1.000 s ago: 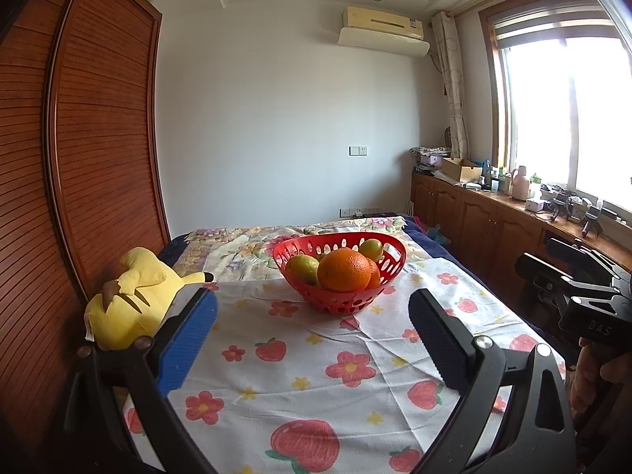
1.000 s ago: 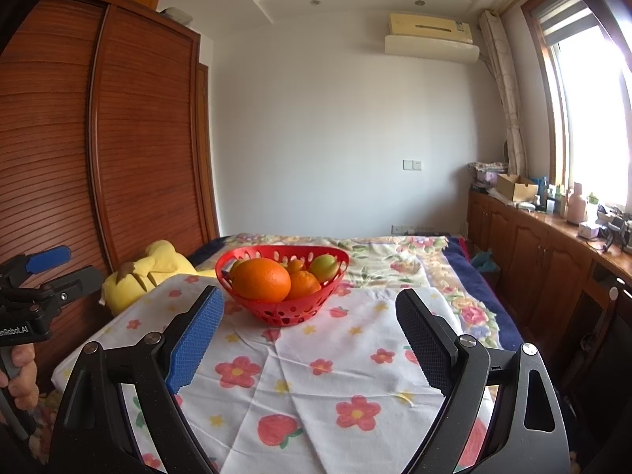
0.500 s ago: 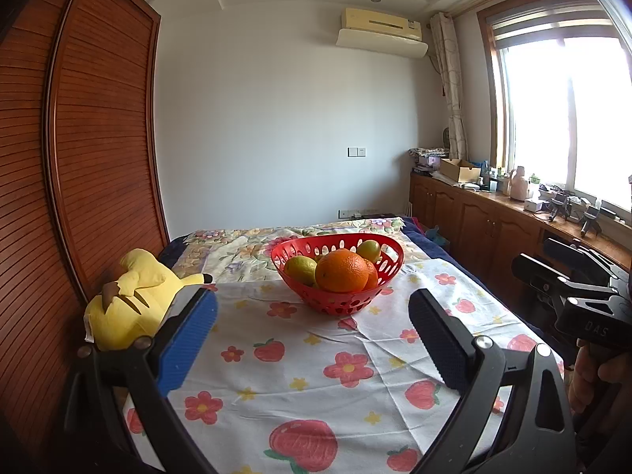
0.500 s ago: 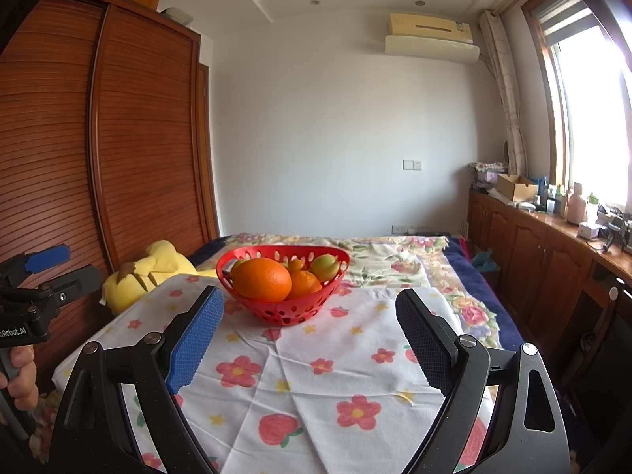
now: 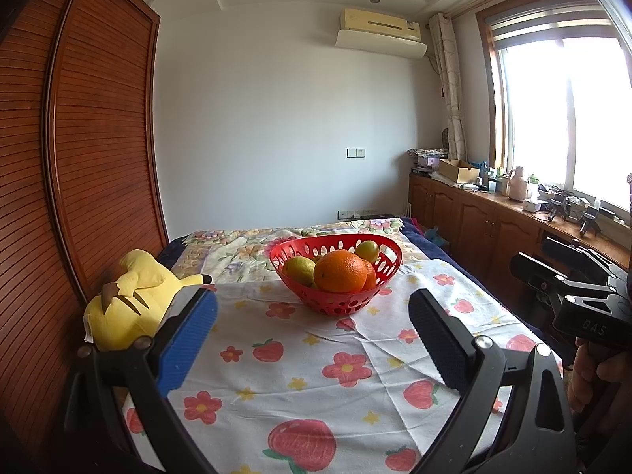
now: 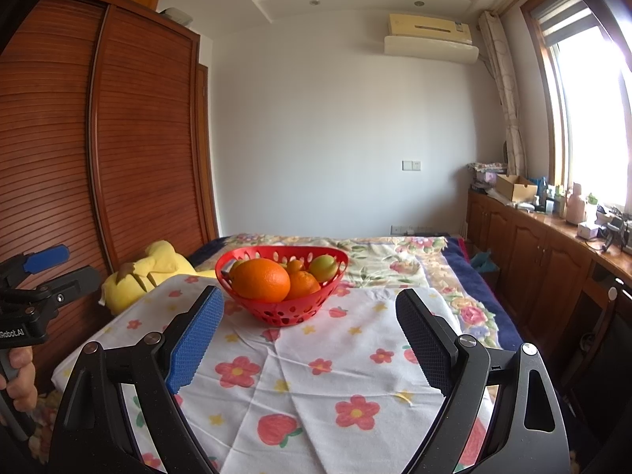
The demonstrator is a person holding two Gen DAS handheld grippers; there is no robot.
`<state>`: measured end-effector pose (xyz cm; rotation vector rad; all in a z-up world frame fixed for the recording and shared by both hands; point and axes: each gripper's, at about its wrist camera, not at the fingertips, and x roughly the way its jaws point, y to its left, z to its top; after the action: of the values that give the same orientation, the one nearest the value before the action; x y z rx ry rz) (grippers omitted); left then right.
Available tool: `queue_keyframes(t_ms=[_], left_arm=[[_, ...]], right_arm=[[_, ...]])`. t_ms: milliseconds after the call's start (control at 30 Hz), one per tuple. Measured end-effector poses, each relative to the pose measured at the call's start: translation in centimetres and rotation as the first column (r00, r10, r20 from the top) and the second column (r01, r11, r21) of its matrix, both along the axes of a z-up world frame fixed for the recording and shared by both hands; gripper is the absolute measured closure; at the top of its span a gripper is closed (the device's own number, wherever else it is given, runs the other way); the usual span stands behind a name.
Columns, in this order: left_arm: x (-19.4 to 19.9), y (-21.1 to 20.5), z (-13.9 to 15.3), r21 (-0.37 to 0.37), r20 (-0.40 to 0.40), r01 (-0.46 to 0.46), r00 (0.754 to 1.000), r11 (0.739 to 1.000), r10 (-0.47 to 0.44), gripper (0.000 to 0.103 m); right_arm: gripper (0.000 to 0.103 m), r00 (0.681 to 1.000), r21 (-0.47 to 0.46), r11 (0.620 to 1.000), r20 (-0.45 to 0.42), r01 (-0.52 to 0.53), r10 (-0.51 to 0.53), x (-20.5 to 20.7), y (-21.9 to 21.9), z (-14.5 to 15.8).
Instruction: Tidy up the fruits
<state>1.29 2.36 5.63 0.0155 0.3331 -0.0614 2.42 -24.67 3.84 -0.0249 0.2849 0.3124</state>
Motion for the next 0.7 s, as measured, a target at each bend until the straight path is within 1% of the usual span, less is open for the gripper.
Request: queue_keyframes(t_ms=[700], left_arm=[[0.1,-0.07,0.05,0.0,0.003,0.0,1.0,1.0,0.0,0.005]], right_arm=[[0.012,1.0,0.0,1.0,0.0,0.001,-0.001,-0.14,-0.27,-0.06]])
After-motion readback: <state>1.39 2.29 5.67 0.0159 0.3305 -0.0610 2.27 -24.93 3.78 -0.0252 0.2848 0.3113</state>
